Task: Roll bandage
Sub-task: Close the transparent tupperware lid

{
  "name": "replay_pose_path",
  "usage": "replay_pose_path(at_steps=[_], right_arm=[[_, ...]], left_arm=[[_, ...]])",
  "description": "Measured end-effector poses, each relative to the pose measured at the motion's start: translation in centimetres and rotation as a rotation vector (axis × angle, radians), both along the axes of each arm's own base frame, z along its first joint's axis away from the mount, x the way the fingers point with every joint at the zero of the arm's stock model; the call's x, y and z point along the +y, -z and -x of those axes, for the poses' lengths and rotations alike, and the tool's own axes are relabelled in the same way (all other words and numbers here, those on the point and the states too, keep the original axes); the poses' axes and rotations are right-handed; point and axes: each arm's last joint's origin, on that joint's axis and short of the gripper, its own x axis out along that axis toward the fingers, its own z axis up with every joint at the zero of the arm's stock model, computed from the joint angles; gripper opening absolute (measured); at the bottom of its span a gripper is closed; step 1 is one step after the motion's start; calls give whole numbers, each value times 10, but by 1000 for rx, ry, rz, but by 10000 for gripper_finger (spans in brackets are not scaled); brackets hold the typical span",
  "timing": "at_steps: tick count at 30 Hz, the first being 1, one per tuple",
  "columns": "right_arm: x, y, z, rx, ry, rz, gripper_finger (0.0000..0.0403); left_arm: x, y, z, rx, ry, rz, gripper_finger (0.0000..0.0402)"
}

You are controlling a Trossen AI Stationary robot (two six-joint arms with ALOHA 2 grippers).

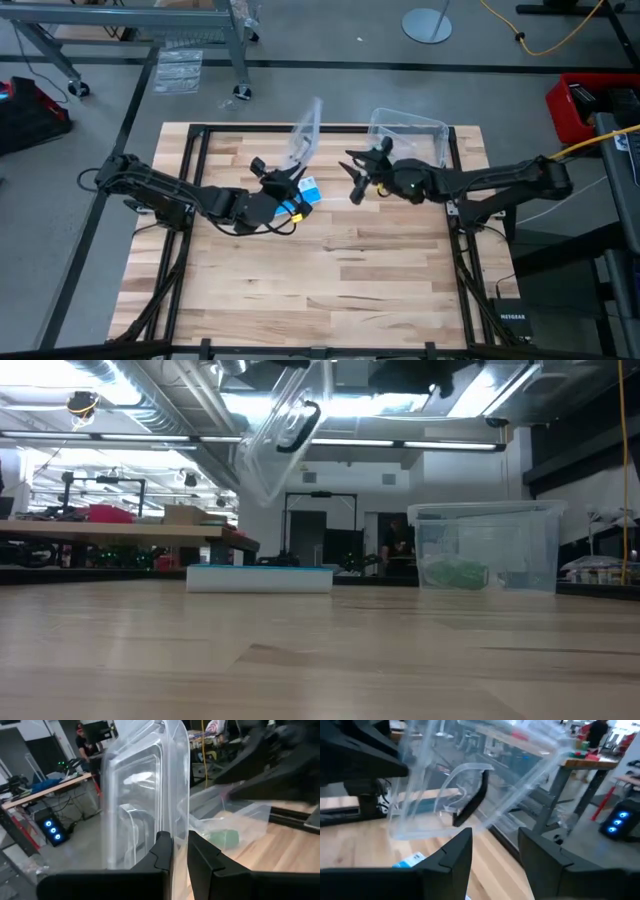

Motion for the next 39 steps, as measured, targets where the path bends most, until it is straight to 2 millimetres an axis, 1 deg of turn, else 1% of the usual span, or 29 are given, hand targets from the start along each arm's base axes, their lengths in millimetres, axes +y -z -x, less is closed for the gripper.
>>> replay_pose_path(at_steps=[5, 10, 16, 24, 32, 36, 39], right_arm=[[-12, 5, -13, -57, -108, -43, 163], [-19, 11, -22, -69, -165, -78, 163], [-25, 21, -30, -51, -170, -86, 163], [-27, 28, -44, -118, -208, -72, 163], [-31, 33, -48, -106, -152, -42, 163], [-41, 32, -47, -120, -124, -46, 163], [-46, 30, -47, -160, -149, -88, 163]], left_arm=[[-4, 0, 1, 4, 15, -5, 21], [-7, 0, 1, 4, 25, -6, 21], [-11, -2, 2, -16, 36, 0, 21], [-14, -2, 2, -19, 46, 2, 21], [-21, -2, 4, -22, 67, 5, 21], [-23, -2, 4, -22, 74, 5, 21], [-24, -2, 5, -24, 79, 5, 21]])
